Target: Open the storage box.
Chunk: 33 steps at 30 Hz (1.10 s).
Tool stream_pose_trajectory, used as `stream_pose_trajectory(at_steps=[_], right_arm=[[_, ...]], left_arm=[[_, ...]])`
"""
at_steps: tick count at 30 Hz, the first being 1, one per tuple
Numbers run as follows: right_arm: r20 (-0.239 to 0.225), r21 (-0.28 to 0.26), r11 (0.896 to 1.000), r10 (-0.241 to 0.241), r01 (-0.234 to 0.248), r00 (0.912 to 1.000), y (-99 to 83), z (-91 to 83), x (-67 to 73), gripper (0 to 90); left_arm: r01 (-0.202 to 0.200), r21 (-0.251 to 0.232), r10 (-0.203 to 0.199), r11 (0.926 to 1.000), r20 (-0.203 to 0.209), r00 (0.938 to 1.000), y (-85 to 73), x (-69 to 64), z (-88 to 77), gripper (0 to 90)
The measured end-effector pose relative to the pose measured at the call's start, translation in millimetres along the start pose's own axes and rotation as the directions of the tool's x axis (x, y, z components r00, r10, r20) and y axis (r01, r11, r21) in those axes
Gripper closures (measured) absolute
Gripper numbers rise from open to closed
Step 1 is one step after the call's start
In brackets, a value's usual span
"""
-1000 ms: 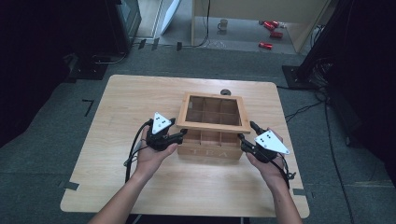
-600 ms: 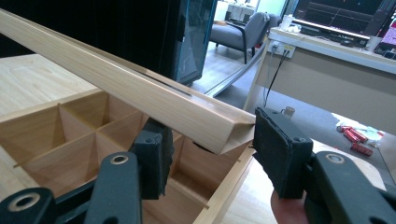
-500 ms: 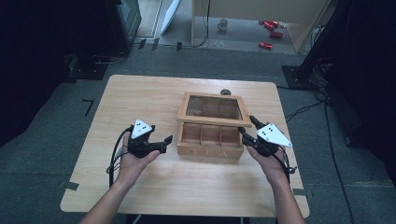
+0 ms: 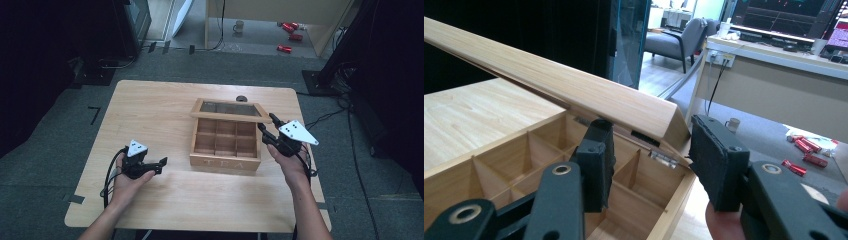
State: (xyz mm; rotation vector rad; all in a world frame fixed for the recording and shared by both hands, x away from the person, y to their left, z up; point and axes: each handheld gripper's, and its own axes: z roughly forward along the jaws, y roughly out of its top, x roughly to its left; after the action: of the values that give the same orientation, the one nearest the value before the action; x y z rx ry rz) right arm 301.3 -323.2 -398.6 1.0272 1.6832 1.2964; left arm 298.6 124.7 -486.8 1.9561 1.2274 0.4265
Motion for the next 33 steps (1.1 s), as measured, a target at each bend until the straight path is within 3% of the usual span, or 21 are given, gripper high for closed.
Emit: stream_pose_trajectory(at_steps=[6,13,18,21,22,28,33], right_arm=[[0.026,0.003,1.000,0.003,-0.003,0.9997,14.5,7.8,-5.8,59.1],[0.011,-0.008,0.997,0.072,-0.072,0.9973,28.4,18.1,-18.3,61.7],[0.013,-0.005,0.997,0.071,-0.071,0.9974,38.6,26.7,-24.8,62.1],[0.011,-0.007,0.998,0.070,-0.070,0.9975,44.0,32.7,-29.6,62.2],[0.011,-0.008,0.998,0.070,-0.070,0.9975,45.5,34.8,-30.9,62.2],[0.020,-0.019,0.998,0.067,-0.067,0.9975,51.3,44.9,-37.0,63.6],[-0.001,-0.023,0.998,0.051,-0.051,0.9987,58.7,57.0,-48.7,64.7]], left_arm=[[-0.007,0.034,0.009,0.9994,-0.046,0.9989,-15.5,9.3,-2.2,14.6],[-0.022,0.072,0.028,0.9971,-0.078,0.9966,-30.2,14.7,-4.7,14.6],[-0.030,0.084,0.039,0.9960,-0.098,0.9944,-36.6,21.9,-9.6,14.7],[-0.024,0.091,0.034,0.9955,-0.106,0.9938,-39.9,26.3,-11.3,14.6],[-0.004,0.089,0.014,0.9960,-0.103,0.9946,-41.9,29.8,-13.1,14.6],[0.003,0.087,0.007,0.9962,-0.108,0.9941,-45.4,37.1,-18.2,14.7],[0.004,0.081,0.005,0.9967,-0.116,0.9933,-49.4,40.2,-22.3,14.7]])
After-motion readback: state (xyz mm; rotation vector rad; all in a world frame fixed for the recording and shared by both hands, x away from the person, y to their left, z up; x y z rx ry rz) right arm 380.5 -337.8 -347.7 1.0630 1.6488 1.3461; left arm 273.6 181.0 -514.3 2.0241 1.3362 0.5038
